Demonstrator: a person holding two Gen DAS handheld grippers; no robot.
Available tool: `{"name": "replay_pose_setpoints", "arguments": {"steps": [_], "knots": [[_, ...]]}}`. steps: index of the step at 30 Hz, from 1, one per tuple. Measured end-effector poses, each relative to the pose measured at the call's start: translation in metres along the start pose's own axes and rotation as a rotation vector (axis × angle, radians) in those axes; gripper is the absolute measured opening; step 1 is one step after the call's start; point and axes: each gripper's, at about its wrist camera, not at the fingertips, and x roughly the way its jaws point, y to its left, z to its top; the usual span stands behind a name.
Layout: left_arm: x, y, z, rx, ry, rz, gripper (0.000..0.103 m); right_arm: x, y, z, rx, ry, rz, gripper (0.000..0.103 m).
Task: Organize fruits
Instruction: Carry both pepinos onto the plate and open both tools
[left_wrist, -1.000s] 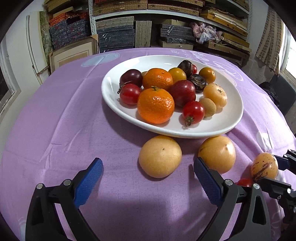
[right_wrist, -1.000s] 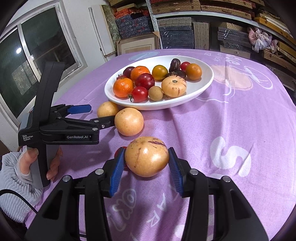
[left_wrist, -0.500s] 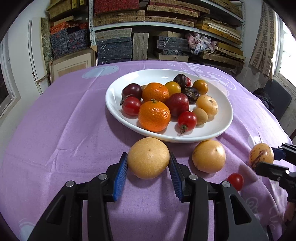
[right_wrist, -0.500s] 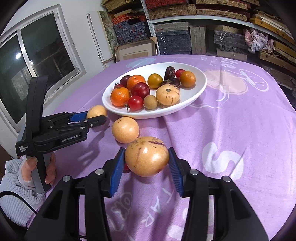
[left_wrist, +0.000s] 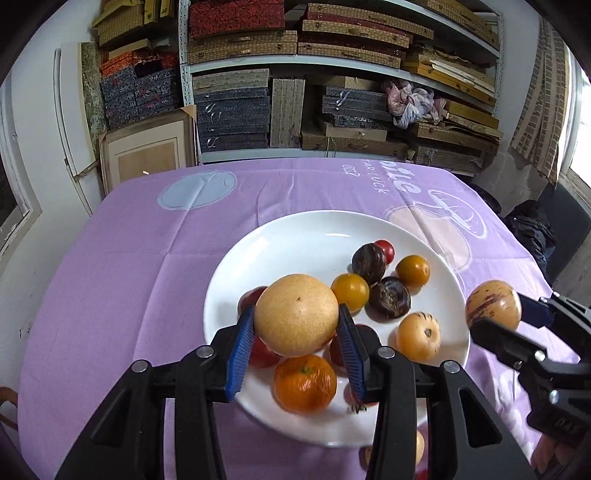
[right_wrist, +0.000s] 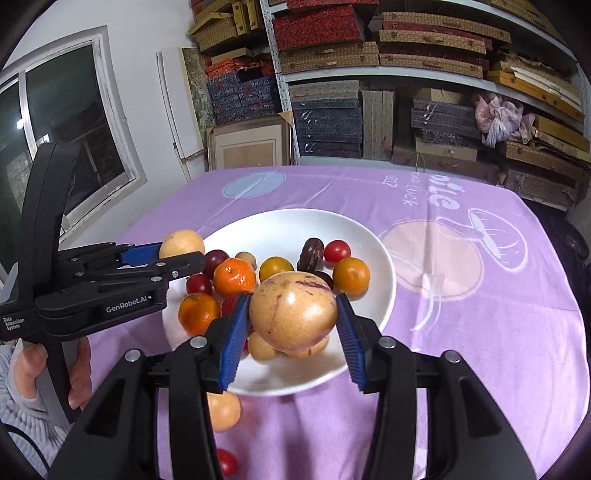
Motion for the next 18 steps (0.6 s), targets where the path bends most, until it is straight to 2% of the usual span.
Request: {"name": "replay_pose_setpoints", "arguments": {"steps": [6, 18], "knots": [[0.041, 0.001, 0.025, -0.005, 0.038, 0.028, 0.045, 0.043, 0.004, 0.006, -0.017, 0.036, 0.021, 0.046], [0.081, -0.004, 0.025, -0.007, 0.066, 0.006, 0.045, 0.072, 0.009, 0.004, -0.073, 0.034, -0.007, 0.046]]}}
